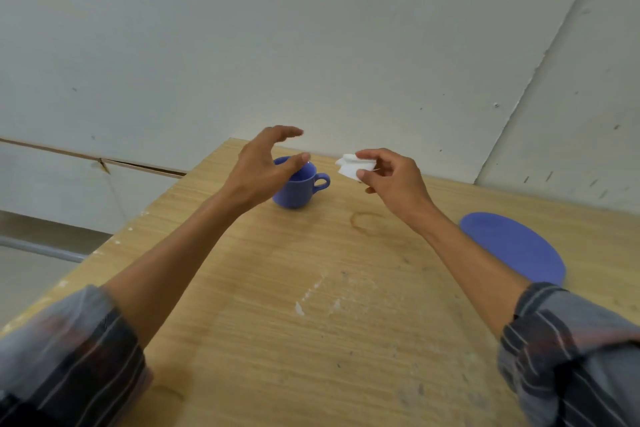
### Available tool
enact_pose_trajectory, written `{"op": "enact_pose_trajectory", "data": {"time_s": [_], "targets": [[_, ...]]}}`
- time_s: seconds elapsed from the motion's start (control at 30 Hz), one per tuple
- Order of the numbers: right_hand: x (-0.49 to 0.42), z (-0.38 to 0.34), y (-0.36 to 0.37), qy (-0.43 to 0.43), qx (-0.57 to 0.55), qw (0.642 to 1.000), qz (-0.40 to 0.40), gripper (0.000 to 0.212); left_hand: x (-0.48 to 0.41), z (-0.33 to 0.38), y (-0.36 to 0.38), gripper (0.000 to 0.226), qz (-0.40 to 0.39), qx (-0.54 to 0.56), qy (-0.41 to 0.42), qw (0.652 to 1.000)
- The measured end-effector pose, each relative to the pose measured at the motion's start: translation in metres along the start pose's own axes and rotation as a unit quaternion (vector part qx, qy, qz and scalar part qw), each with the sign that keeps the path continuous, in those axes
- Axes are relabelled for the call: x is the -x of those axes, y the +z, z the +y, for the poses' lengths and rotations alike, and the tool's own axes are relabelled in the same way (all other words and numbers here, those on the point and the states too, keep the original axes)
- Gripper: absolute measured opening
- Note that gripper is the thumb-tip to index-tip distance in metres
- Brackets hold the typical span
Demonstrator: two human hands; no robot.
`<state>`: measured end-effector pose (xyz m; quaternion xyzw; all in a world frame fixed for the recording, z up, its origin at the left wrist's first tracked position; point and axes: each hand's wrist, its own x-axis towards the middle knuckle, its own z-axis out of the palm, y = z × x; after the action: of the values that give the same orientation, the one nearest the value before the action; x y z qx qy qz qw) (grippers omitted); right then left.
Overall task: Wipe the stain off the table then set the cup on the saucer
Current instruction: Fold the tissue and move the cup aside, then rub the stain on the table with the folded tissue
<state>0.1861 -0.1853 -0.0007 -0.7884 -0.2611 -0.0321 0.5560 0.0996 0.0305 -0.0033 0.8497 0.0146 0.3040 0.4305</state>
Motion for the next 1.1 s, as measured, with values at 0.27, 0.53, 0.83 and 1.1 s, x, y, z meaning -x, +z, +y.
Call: {"op": "enact_pose_trajectory", "data": {"time_s": [0.27, 0.53, 0.83, 1.1], "targets": [[0.040, -0.030, -0.036, -0.015, -0.070, 0.996, -0.050, 0.045, 0.015, 0.071, 0.037, 0.041, -0.118, 0.094, 0.013, 0.988], [0.067, -0.043, -0.067, 0.001, -0.101, 0.994, -0.051, 0.019, 0.023, 0.109, 0.051, 0.016, -0.127, 0.147, 0.000, 0.981], [0.080, -0.026, -0.080, 0.045, -0.073, 0.996, 0.015, 0.013, 0.038, 0.093, 0.072, 0.012, -0.119, 0.111, -0.040, 0.986], [0.055, 0.034, -0.073, 0.050, 0.194, 0.979, 0.026, 0.009, 0.068, 0.019, 0.087, 0.030, -0.129, -0.098, 0.006, 0.987]]}}
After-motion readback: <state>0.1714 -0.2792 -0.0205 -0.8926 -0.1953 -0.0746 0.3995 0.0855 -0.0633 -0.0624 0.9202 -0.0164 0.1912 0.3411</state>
